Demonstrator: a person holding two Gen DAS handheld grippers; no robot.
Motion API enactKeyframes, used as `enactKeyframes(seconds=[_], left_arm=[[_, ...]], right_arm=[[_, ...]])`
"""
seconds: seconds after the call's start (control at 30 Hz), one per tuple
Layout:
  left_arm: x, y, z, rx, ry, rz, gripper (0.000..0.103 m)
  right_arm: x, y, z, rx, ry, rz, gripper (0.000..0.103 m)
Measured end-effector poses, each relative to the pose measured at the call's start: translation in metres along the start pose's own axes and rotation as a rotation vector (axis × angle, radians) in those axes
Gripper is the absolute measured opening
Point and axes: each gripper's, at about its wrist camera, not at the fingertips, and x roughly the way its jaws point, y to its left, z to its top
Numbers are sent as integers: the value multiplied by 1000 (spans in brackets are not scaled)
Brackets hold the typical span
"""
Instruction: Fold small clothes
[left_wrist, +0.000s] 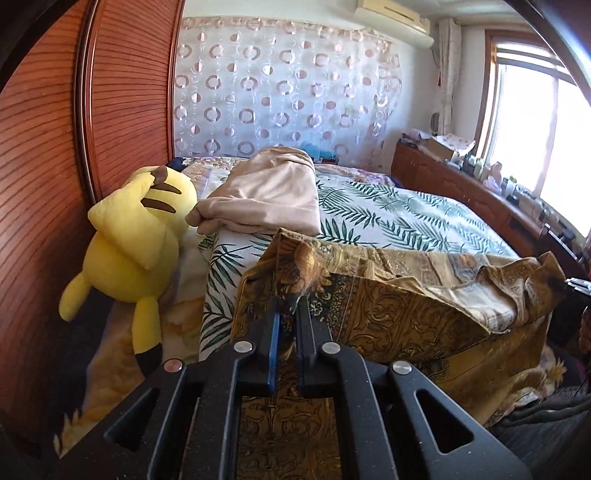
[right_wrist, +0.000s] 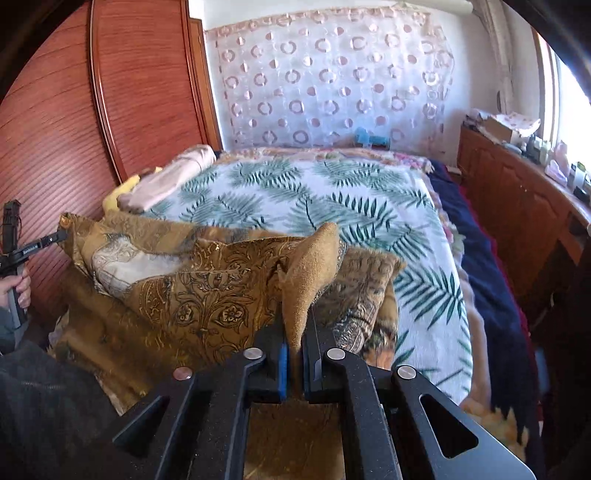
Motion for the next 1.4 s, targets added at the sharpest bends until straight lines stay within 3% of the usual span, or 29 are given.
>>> enactKeyframes(seconds=[0.07, 0.13, 0.2, 0.27, 0.3, 0.37, 0.5, 0.53, 0.67, 0.8, 0.9, 1.13, 1.33, 1.4], left_arm=[[-2, 1, -1, 11, -12, -3, 10], [-7, 1, 1, 12, -30, 2, 20], [-13, 3, 5, 11, -49, -5, 39], [-19, 4, 10, 11, -67, -15, 48], [-20, 4, 13, 11, -73, -11, 65], [-21, 3, 19, 17, -81, -15, 83], [-13, 0, 33, 55, -81, -3, 83], [-10, -1, 36, 60, -78, 0, 83], [14, 2, 46, 59, -38, -7, 83], [44, 9, 54, 56, 16, 17, 83], [64, 12, 58, 69, 51, 43, 83], [104, 14, 60, 105, 147, 42, 83], [128, 17, 57, 80, 228, -6, 83], [132, 18, 56, 74, 242, -20, 77]], right_arm=[[1, 1, 5, -9, 2, -35, 5], [-2, -1, 7, -2, -3, -38, 5], [-6, 2, 13, -7, -7, -42, 5], [-11, 4, 18, -16, -10, -46, 8], [-13, 6, 20, -23, -11, -52, 9], [-21, 8, 21, -35, -20, -61, 12], [-42, 5, 24, -24, -68, -102, 48], [-45, 3, 26, -18, -79, -108, 52], [-49, -5, 36, -15, -102, -162, 57], [-39, -13, 44, 0, -102, -170, 68], [-21, -23, 45, 32, -83, -160, 71], [33, -46, 50, 94, 53, -117, 71], [52, -58, 60, 100, 124, -117, 71], [53, -57, 60, 102, 134, -109, 71]])
